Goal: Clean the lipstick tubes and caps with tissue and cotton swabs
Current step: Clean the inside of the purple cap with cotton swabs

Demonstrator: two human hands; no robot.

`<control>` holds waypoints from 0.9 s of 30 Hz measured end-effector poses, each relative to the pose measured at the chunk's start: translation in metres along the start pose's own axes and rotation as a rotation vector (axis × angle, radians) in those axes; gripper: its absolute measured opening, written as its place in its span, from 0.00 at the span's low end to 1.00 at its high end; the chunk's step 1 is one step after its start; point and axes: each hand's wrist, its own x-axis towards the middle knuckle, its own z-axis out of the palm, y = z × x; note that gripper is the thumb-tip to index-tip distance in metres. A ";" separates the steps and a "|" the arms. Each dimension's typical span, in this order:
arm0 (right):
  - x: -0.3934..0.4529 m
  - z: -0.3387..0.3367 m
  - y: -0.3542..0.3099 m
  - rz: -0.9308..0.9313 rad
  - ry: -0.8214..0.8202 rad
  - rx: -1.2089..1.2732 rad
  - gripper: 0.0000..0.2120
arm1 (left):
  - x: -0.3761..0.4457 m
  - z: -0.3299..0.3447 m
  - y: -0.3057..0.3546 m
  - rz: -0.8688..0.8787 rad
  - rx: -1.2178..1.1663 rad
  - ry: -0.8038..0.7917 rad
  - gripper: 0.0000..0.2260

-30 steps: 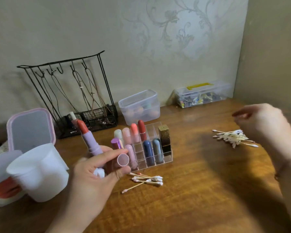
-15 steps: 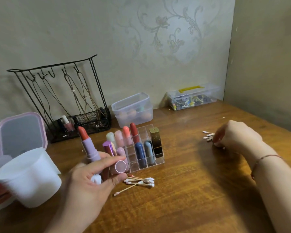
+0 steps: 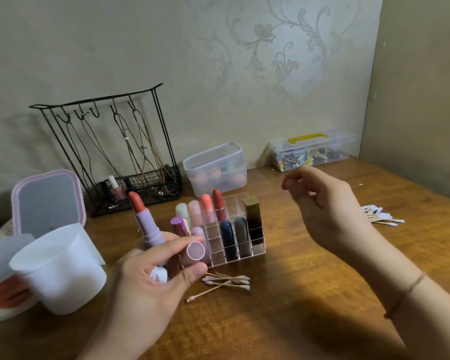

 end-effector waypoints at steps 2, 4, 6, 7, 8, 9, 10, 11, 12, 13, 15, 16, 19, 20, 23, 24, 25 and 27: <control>-0.009 0.007 -0.011 -0.026 -0.105 0.113 0.06 | 0.000 -0.001 -0.002 0.001 0.001 0.003 0.16; -0.017 0.012 -0.020 -0.049 -0.248 0.212 0.10 | 0.000 -0.001 -0.002 0.002 -0.001 0.004 0.16; -0.024 0.018 -0.027 -0.129 -0.341 0.283 0.13 | 0.001 -0.001 -0.003 0.006 -0.008 0.004 0.16; -0.027 0.020 -0.030 -0.187 -0.355 0.296 0.13 | 0.002 -0.001 -0.004 0.009 -0.011 0.000 0.15; -0.030 0.023 -0.033 -0.234 -0.357 0.305 0.13 | 0.002 -0.001 -0.005 0.014 -0.009 -0.005 0.15; -0.033 0.025 -0.036 -0.267 -0.353 0.313 0.12 | 0.001 0.000 -0.006 0.016 -0.002 -0.011 0.15; -0.036 0.027 -0.038 -0.297 -0.345 0.311 0.11 | 0.001 0.000 -0.008 0.012 0.007 -0.013 0.15; -0.038 0.029 -0.040 -0.329 -0.327 0.286 0.10 | 0.001 0.000 -0.009 0.008 0.017 -0.011 0.14; -0.040 0.030 -0.041 -0.361 -0.306 0.242 0.09 | 0.000 0.000 -0.010 0.004 0.022 -0.010 0.14; -0.041 0.032 -0.043 -0.392 -0.285 0.189 0.08 | 0.000 0.000 -0.010 0.008 0.027 -0.007 0.14; -0.043 0.034 -0.044 -0.454 -0.253 0.104 0.06 | 0.000 0.000 -0.011 0.036 0.040 -0.010 0.15; -0.045 0.035 -0.045 -0.481 -0.253 0.089 0.07 | 0.001 0.001 -0.013 0.053 0.041 -0.013 0.15; -0.049 0.035 -0.049 -0.534 -0.284 0.157 0.15 | 0.002 0.002 -0.020 0.091 -0.015 -0.019 0.13; -0.050 0.035 -0.050 -0.537 -0.273 0.196 0.16 | 0.002 0.002 -0.020 0.101 -0.011 -0.014 0.14; -0.051 0.035 -0.052 -0.516 -0.159 0.264 0.15 | 0.003 0.003 -0.016 0.064 -0.048 -0.006 0.13; -0.051 0.035 -0.051 -0.511 -0.140 0.247 0.15 | 0.003 0.003 -0.015 0.032 -0.096 -0.008 0.13; -0.052 0.034 -0.051 -0.515 -0.147 0.215 0.15 | 0.003 0.003 -0.015 0.019 -0.128 -0.012 0.14; -0.053 0.034 -0.050 -0.536 -0.187 0.153 0.16 | 0.003 0.004 -0.018 0.040 -0.171 -0.030 0.15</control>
